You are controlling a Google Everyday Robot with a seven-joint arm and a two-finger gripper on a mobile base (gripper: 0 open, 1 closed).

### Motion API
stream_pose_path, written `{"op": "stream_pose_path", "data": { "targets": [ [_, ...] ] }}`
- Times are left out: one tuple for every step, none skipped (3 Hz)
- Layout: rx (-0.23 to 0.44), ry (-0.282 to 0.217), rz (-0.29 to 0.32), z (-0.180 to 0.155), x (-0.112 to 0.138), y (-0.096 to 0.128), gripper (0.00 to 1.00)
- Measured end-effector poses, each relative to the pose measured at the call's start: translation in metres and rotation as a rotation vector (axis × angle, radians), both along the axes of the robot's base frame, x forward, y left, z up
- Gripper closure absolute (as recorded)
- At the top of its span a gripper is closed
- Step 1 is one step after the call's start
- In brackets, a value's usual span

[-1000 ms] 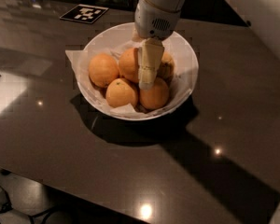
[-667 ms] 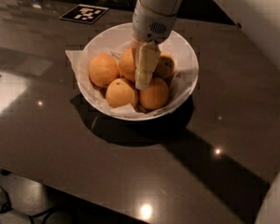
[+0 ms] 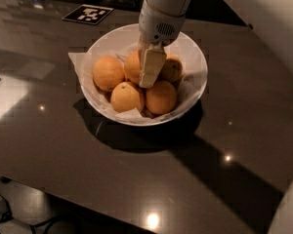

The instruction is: Pick orange from white bowl

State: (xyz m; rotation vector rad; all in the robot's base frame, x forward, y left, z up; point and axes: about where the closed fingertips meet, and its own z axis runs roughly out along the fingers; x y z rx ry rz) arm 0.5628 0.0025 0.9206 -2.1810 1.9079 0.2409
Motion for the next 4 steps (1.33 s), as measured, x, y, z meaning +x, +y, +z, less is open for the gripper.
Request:
{"op": "stream_pose_path", "data": {
  "targets": [
    [0.063, -0.069, 0.001, 0.021, -0.011, -0.002, 0.91],
    [0.140, -0.147, -0.012, 0.050, -0.036, -0.008, 1.00],
    [0.215, -0.210, -0.005, 0.083, -0.086, -0.006, 1.00],
    [0.217, -0.212, -0.005, 0.085, -0.088, -0.006, 1.00]
  ]
}}
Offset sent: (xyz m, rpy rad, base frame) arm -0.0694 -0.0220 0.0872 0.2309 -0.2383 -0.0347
